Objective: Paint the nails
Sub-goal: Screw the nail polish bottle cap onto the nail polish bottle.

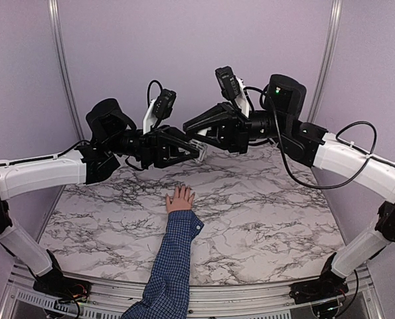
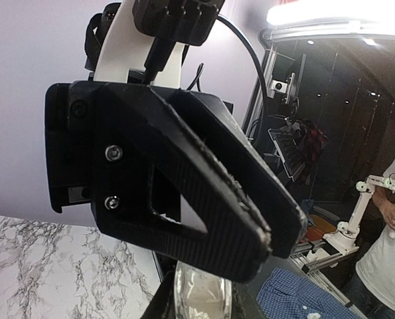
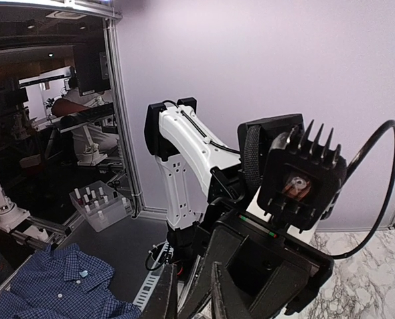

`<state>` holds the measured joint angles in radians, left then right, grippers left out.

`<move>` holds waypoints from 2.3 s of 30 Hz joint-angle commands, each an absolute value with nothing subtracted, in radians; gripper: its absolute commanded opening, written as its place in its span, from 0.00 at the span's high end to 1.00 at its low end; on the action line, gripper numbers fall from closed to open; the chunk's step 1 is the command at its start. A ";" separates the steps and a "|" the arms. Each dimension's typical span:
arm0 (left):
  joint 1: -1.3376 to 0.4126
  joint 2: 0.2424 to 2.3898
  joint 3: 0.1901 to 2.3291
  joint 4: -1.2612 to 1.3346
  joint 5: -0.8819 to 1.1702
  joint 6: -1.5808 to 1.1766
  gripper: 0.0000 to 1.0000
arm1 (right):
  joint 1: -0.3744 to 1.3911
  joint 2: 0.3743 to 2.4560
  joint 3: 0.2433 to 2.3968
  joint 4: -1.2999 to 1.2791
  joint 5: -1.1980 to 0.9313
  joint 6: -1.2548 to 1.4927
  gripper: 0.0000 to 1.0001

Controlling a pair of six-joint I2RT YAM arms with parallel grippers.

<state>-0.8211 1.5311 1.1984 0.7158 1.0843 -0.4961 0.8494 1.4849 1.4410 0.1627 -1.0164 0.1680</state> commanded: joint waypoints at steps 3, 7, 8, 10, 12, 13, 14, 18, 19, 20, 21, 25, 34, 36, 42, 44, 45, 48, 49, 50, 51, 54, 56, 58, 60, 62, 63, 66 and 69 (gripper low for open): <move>-0.807 1.494 1.208 0.767 0.954 -0.445 1.00 | 0.863 1.491 1.486 0.133 -0.985 0.178 1.00; -0.805 1.474 1.199 0.767 0.870 -0.397 1.00 | 0.863 1.489 1.490 0.103 -0.934 0.172 1.00; -0.805 1.470 1.197 0.767 0.849 -0.384 1.00 | 0.863 1.490 1.493 0.096 -0.919 0.172 1.00; -0.805 1.464 1.192 0.767 0.802 -0.361 1.00 | 0.863 1.495 1.504 0.081 -0.901 0.172 1.00; -0.805 1.457 1.188 0.767 0.751 -0.334 1.00 | 0.862 1.501 1.516 0.070 -0.883 0.175 1.00; -0.805 1.453 1.184 0.767 0.716 -0.318 1.00 | 0.862 1.507 1.525 0.062 -0.870 0.177 1.00; -0.805 1.450 1.180 0.767 0.685 -0.301 1.00 | 0.863 1.512 1.534 0.052 -0.859 0.177 1.00; -0.807 1.433 1.146 0.764 0.517 -0.232 1.00 | 0.864 1.537 1.578 0.006 -0.768 0.203 1.00; -0.810 1.431 1.135 0.764 0.470 -0.217 1.00 | 0.863 1.544 1.585 0.003 -0.740 0.213 1.00; -0.815 1.429 1.123 0.764 0.417 -0.197 1.00 | 0.864 1.549 1.591 0.003 -0.702 0.227 1.00; -0.822 1.427 1.112 0.764 0.365 -0.174 1.00 | 0.865 1.553 1.593 0.003 -0.663 0.239 1.00; -0.863 1.446 1.103 0.762 0.122 -0.085 1.00 | 0.883 1.562 1.587 -0.012 -0.507 0.260 1.00; -0.966 1.538 1.168 0.762 -0.194 0.091 1.00 | 0.943 1.601 1.590 -0.037 -0.216 0.289 1.00; -0.974 1.542 1.169 0.762 -0.220 0.099 1.00 | 0.946 1.601 1.596 -0.051 -0.169 0.294 1.00; -0.982 1.530 1.158 0.762 -0.243 0.118 1.00 | 0.946 1.591 1.579 -0.047 -0.116 0.305 1.00; -0.982 1.521 1.146 0.762 -0.240 0.115 1.00 | 0.946 1.584 1.576 -0.034 -0.125 0.297 0.97; -0.982 1.515 1.140 0.762 -0.237 0.109 1.00 | 0.946 1.578 1.574 -0.024 -0.132 0.289 0.90; -0.977 1.489 1.109 0.762 -0.186 0.094 1.00 | 0.941 1.555 1.554 0.024 -0.165 0.265 0.75; -0.972 1.479 1.097 0.762 -0.160 0.084 1.00 | 0.935 1.545 1.547 0.034 -0.189 0.258 0.69; -0.968 1.467 1.083 0.762 -0.125 0.075 1.00 | 0.928 1.539 1.545 0.033 -0.208 0.253 0.63; -0.963 1.455 1.068 0.762 -0.092 0.067 1.00 | 0.922 1.533 1.543 0.030 -0.228 0.249 0.59; -0.953 1.404 1.019 0.762 -0.028 0.049 1.00 | 0.900 1.497 1.520 0.031 -0.293 0.231 0.44; -0.940 1.369 0.989 0.761 0.066 0.035 1.00 | 0.881 1.468 1.491 0.046 -0.350 0.214 0.35; -0.925 1.342 0.967 0.753 0.157 0.014 1.00 | 0.859 1.446 1.476 0.050 -0.428 0.189 0.28; -0.911 1.320 0.958 0.739 0.232 -0.035 1.00 | 0.844 1.444 1.491 0.010 -0.473 0.165 0.23; -0.894 1.305 0.952 0.738 0.308 -0.092 1.00 | 0.828 1.446 1.507 -0.037 -0.505 0.158 0.21; -0.888 1.302 0.951 0.737 0.346 -0.117 1.00 | 0.821 1.442 1.505 -0.040 -0.523 0.158 0.20; -0.874 1.298 0.956 0.734 0.454 -0.174 1.00 | 0.802 1.404 1.448 0.025 -0.610 0.137 0.12; -0.865 1.315 0.981 0.714 0.616 -0.180 1.00 | 0.792 1.357 1.403 0.065 -0.696 0.098 0.02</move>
